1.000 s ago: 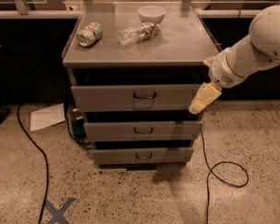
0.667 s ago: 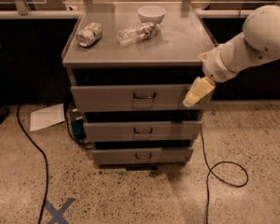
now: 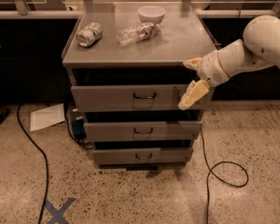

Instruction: Open top drawer

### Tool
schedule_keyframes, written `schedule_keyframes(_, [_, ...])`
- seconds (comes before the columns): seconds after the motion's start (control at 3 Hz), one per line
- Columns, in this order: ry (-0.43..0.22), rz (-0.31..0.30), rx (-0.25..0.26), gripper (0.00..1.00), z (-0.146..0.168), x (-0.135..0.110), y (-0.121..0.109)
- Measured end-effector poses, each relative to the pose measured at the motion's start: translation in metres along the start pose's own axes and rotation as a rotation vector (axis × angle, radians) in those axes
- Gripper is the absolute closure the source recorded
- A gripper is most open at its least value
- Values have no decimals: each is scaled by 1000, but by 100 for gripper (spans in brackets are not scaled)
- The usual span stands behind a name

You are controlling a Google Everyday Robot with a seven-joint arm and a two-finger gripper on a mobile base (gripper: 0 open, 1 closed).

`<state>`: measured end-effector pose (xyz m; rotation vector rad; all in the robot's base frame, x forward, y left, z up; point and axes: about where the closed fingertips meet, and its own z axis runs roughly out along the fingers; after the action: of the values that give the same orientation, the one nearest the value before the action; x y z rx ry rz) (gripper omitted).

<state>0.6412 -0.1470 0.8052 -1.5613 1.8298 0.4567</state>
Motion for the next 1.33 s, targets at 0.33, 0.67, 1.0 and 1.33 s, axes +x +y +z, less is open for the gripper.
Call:
schedule_keyframes(0.33, [0, 0, 0, 0, 0, 0, 0])
schedule_keyframes(0.67, [8, 36, 8, 0, 7, 12, 0])
schedule_keyframes(1.0, [-15, 65, 25, 0, 25, 24, 1])
schedule_keyframes(1.33, [-55, 74, 32, 0, 43, 29, -4])
